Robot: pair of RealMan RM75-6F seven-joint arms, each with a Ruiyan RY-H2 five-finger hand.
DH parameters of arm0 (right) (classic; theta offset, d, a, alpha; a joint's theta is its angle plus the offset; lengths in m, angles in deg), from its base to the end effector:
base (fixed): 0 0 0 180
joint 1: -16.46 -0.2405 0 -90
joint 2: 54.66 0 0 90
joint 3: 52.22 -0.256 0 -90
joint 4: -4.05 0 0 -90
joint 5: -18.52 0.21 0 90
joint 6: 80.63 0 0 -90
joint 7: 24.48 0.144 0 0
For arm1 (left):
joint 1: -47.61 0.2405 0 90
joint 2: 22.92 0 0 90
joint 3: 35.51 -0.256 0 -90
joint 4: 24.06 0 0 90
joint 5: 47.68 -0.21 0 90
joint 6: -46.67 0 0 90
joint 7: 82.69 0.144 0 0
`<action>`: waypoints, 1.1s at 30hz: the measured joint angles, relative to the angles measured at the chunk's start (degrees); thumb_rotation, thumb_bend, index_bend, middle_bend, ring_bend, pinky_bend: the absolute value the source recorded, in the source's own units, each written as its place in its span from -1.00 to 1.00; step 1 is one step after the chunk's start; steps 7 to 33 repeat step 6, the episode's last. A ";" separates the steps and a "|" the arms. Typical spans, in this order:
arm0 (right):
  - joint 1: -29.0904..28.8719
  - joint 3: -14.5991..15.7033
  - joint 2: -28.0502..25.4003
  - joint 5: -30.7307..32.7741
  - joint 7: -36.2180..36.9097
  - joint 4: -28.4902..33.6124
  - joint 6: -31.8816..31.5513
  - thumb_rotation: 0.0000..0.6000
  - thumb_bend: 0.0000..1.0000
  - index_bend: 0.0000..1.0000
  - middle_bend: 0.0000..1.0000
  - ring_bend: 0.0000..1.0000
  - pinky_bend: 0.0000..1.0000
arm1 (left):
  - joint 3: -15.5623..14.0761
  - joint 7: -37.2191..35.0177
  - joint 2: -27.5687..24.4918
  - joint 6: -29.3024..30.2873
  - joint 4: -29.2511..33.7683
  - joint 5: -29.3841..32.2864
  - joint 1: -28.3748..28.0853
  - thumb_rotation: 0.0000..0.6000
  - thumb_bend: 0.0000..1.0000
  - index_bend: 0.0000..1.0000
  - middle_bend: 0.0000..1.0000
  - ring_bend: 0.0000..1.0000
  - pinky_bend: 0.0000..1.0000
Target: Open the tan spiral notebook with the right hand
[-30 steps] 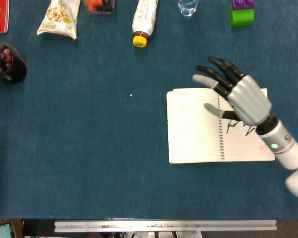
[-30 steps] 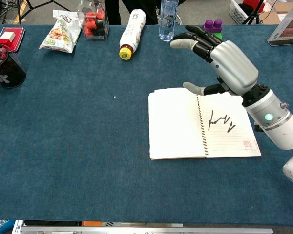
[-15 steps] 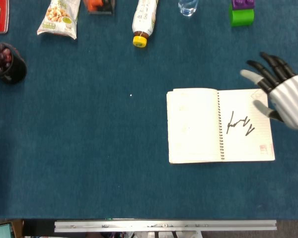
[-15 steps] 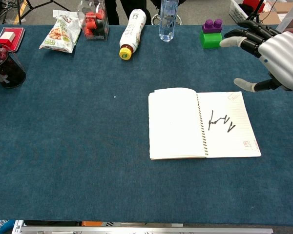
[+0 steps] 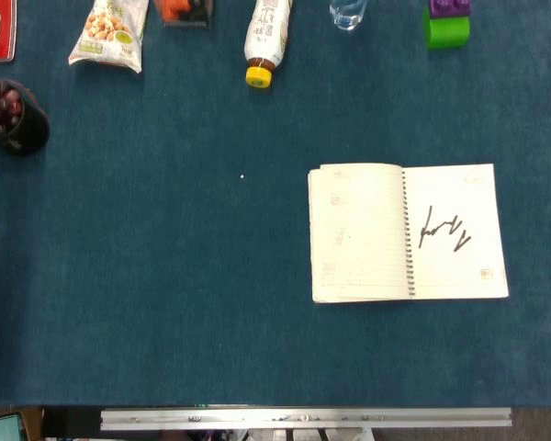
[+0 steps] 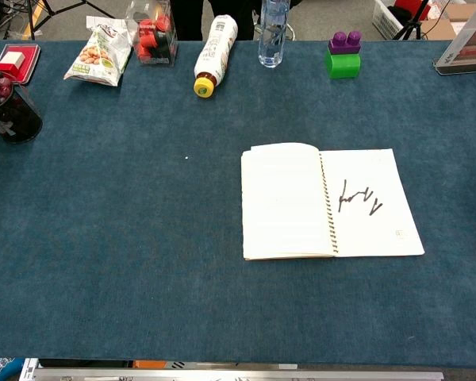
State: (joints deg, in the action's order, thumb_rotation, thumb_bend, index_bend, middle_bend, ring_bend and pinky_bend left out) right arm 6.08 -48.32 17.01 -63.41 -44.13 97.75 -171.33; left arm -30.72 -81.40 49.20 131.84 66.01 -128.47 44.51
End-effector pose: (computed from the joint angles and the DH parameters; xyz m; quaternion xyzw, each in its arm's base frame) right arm -0.2898 -0.1832 0.1159 0.6358 -0.3225 0.3338 0.6167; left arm -0.3205 0.1773 0.1266 -0.5381 -0.4323 -0.3952 0.6061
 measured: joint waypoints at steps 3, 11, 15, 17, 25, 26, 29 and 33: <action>1.01 -1.12 0.03 0.29 1.10 -0.23 -0.65 1.00 -0.58 -0.47 -0.65 -0.93 -0.68 | 0.05 0.35 0.03 -0.30 0.34 0.06 -0.25 1.00 -0.51 -0.30 -0.39 -0.25 0.05; 1.51 -1.70 0.40 0.10 2.12 -0.89 -0.38 1.00 -0.58 -0.47 -0.65 -0.92 -0.68 | -0.32 0.34 -0.02 -0.46 0.44 0.12 -0.13 1.00 -0.51 -0.30 -0.39 -0.25 0.05; 1.51 -1.70 0.40 0.10 2.12 -0.89 -0.38 1.00 -0.58 -0.47 -0.65 -0.92 -0.68 | -0.32 0.34 -0.02 -0.46 0.44 0.12 -0.13 1.00 -0.51 -0.30 -0.39 -0.25 0.05; 1.51 -1.70 0.40 0.10 2.12 -0.89 -0.38 1.00 -0.58 -0.47 -0.65 -0.92 -0.68 | -0.32 0.34 -0.02 -0.46 0.44 0.12 -0.13 1.00 -0.51 -0.30 -0.39 -0.25 0.05; 1.51 -1.70 0.40 0.10 2.12 -0.89 -0.38 1.00 -0.58 -0.47 -0.65 -0.92 -0.68 | -0.32 0.34 -0.02 -0.46 0.44 0.12 -0.13 1.00 -0.51 -0.30 -0.39 -0.25 0.05; 1.51 -1.70 0.40 0.10 2.12 -0.89 -0.38 1.00 -0.58 -0.47 -0.65 -0.92 -0.68 | -0.32 0.34 -0.02 -0.46 0.44 0.12 -0.13 1.00 -0.51 -0.30 -0.39 -0.25 0.05; 1.51 -1.70 0.40 0.10 2.12 -0.89 -0.38 1.00 -0.58 -0.47 -0.65 -0.92 -0.68 | -0.32 0.34 -0.02 -0.46 0.44 0.12 -0.13 1.00 -0.51 -0.30 -0.39 -0.25 0.05; 1.51 -1.70 0.40 0.10 2.12 -0.89 -0.38 1.00 -0.58 -0.47 -0.65 -0.92 -0.68 | -0.32 0.34 -0.02 -0.46 0.44 0.12 -0.13 1.00 -0.51 -0.30 -0.39 -0.25 0.05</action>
